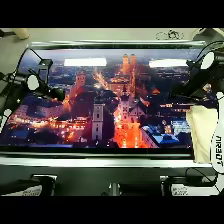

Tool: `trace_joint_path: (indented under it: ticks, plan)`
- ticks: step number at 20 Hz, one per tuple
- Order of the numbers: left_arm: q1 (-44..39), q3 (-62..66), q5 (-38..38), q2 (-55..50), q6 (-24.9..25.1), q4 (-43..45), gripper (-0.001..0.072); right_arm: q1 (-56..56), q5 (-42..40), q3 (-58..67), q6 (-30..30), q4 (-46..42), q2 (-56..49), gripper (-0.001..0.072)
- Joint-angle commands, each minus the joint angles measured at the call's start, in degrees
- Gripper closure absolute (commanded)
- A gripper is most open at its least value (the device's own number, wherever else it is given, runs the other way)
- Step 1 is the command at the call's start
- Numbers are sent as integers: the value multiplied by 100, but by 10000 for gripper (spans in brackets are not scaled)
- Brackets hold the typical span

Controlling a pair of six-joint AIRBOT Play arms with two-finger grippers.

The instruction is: Fold the shirts.

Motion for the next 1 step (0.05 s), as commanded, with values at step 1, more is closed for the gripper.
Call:
trace_joint_path:
  ticks: [1]
  plan:
    - [-2, -2, 9, -26, -4, 9, 63, 9, 39, 7, 4, 15, -4, 21]
